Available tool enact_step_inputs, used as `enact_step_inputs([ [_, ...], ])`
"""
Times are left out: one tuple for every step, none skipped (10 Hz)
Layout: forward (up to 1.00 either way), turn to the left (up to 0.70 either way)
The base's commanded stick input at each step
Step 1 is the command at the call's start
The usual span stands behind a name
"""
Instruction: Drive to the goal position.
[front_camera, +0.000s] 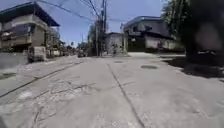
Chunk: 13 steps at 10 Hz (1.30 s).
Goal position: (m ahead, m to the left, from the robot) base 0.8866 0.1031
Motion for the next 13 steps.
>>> enact_step_inputs([
  [1.0,-0.39],
  [1.0,-0.39],
  [1.0,-0.39],
  [1.0,-0.36],
  [1.0,-0.29],
  [1.0,-0.21],
  [1.0,-0.14],
  [1.0,-0.07],
  [1.0,0.0],
  [1.0,0.01],
  [1.0,0.01],
  [1.0,0.01],
  [1.0,0.01],
])
